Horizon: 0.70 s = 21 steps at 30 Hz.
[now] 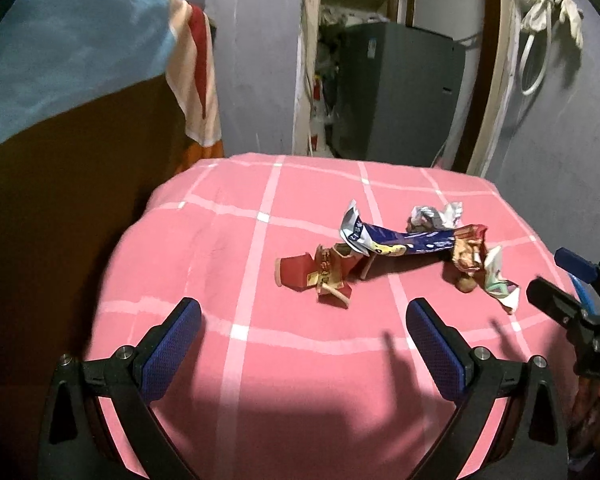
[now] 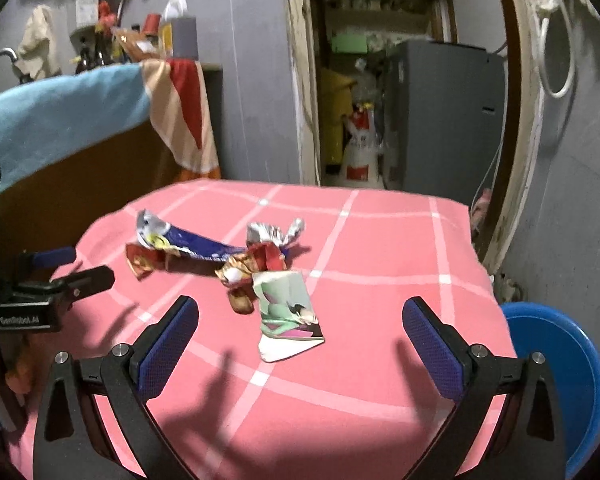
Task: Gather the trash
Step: 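Grasp the brown paper scrap with the left tool while the right tool grasps the green-white card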
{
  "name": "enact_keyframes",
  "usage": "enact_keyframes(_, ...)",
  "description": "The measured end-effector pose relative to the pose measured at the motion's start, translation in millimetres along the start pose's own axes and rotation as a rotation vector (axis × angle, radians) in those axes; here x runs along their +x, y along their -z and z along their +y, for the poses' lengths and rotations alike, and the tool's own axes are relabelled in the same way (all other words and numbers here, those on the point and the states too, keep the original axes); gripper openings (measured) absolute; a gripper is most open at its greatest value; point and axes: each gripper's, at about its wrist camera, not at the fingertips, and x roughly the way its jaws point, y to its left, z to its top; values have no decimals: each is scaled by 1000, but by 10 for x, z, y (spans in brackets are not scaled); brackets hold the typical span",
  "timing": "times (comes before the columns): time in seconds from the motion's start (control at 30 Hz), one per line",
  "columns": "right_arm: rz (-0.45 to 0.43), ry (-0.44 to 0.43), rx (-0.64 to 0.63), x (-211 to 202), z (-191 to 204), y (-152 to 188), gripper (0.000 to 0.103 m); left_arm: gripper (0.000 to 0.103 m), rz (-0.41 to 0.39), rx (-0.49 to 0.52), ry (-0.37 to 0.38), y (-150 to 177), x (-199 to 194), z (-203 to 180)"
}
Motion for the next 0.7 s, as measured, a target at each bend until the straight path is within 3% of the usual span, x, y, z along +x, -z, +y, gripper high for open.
enact_keyframes(0.2, 76, -2, -12, 178, -23, -15, 88, 91, 38, 39, 6, -98, 197, -9)
enact_keyframes(0.37, 147, -17, -11, 345, -56, -11, 75, 75, 79, 53, 30, -143, 354, 5)
enact_keyframes(0.5, 180, -34, -4, 423, -84, -1, 68, 70, 89, 72, 41, -143, 398, -18)
enact_keyframes(0.57, 183, -37, -9, 432, -89, -7, 67, 60, 100, 85, 44, -136, 420, -33)
enact_keyframes(0.7, 188, -51, -11, 446, -94, -6, 54, 47, 109, 102, 43, -127, 444, -65)
